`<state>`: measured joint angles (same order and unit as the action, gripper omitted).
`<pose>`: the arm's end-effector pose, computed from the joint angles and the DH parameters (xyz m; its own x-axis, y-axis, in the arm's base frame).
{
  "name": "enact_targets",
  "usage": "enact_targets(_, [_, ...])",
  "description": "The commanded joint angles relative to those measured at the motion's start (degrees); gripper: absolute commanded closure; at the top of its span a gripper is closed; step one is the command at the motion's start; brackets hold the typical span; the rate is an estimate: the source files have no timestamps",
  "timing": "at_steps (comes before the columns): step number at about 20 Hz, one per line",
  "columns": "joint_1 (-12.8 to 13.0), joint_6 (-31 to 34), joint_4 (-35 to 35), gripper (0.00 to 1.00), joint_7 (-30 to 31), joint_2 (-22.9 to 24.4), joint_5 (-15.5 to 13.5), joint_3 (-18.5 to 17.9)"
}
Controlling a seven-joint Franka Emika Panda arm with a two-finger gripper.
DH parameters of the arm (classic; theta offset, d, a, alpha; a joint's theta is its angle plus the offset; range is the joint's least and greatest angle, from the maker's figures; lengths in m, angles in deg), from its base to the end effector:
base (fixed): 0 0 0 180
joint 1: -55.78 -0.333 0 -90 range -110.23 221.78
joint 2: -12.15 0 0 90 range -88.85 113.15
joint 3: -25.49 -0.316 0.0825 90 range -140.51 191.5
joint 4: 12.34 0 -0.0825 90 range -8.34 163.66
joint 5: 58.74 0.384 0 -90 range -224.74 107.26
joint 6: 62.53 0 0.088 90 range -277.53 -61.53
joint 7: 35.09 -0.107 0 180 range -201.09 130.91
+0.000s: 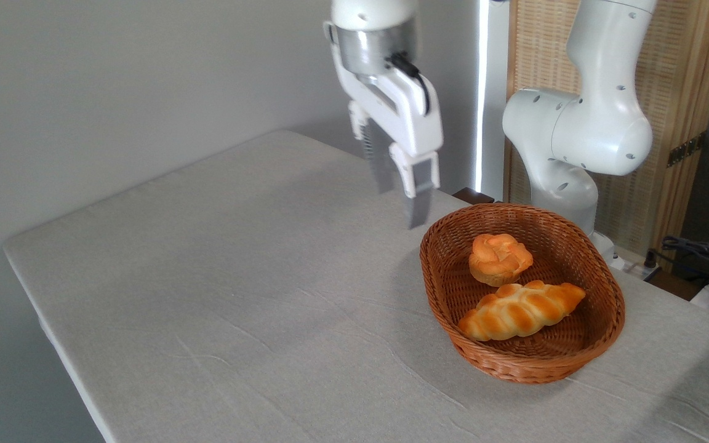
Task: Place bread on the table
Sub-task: 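Move the open gripper over the basket and lower onto the round bun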
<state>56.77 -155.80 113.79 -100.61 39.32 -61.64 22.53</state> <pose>0.3982 0.0116 0.5583 0.4454 -0.8950 0.0255 -0.8900 -0.4394 0.1213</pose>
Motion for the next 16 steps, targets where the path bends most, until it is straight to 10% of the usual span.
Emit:
enact_targets(1, [-0.03,-3.5,9.38,0.0,-3.3,6.91,1.49,-0.2])
enact_targets(16, [0.06,-5.7,22.93,0.01,-12.44,16.77,6.41,-9.08])
